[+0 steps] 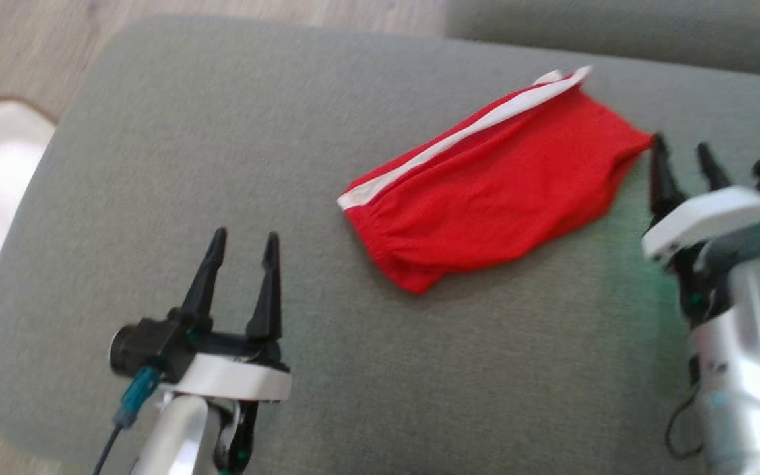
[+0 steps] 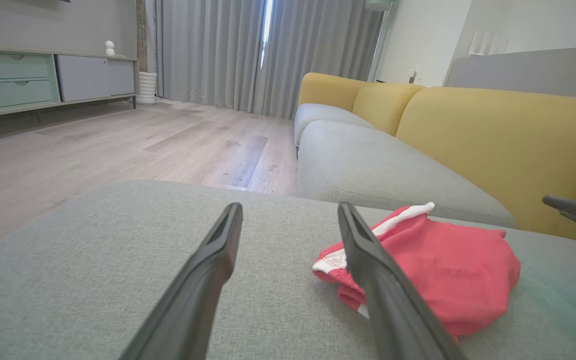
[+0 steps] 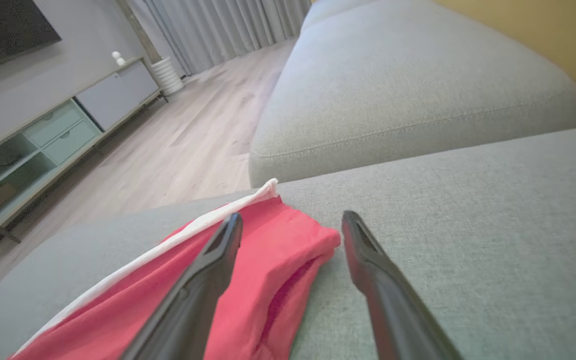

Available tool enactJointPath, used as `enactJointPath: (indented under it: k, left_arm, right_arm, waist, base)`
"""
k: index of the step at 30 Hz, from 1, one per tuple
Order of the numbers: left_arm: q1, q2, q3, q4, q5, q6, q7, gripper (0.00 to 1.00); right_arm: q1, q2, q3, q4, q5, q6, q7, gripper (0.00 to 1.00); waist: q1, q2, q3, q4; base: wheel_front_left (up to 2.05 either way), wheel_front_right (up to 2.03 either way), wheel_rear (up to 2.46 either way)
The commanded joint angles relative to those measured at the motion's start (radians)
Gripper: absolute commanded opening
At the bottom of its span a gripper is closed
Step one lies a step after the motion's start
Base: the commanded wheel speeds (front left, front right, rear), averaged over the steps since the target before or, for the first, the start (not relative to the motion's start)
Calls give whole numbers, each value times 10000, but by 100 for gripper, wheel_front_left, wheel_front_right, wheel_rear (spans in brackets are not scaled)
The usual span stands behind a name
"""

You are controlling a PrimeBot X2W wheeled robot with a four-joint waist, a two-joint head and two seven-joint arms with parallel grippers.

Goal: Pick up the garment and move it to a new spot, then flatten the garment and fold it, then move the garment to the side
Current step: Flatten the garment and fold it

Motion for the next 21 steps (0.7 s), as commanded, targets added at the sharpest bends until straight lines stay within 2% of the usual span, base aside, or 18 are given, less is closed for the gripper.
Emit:
enactJointPath:
  k: [1,8,17,18,19,21]
  left_arm:
    - [-552,0,151,-289,-54,-43,-95,100]
    - [-1091,-3,-308,-346,-599,94,-95,100]
    - [-1237,-4,-477,-344,-792,280,-95,100]
    - [-1244,-4,-482,-334,-799,291,-95,100]
    - [-1247,-4,-488,-324,-808,302,-95,100]
    - [-1251,-4,-506,-312,-828,326,-95,100]
  right_arm:
    - [-699,-171,-23,-14,-43,-7,115,100]
    - [-2437,-752,-1456,2091,-907,-7,507,100]
    - [-3248,-914,-2424,4412,-2349,-7,1056,100]
    - [-3288,-890,-2454,4577,-2430,-7,1098,81]
    - [-3324,-867,-2460,4720,-2510,-7,1125,49]
    - [-3386,-824,-2457,4962,-2628,-7,1142,0]
  waist:
    - [-3,0,651,628]
    - [-3,0,1308,1351]
    - [-3,0,1373,1581]
    - [-3,0,1352,1577]
    - [-3,0,1330,1568]
    - [-3,0,1280,1545]
  base:
    - [0,0,0]
    - [0,0,0]
    - [0,0,0]
    - [0,0,0]
    - [0,0,0]
    - [0,0,0]
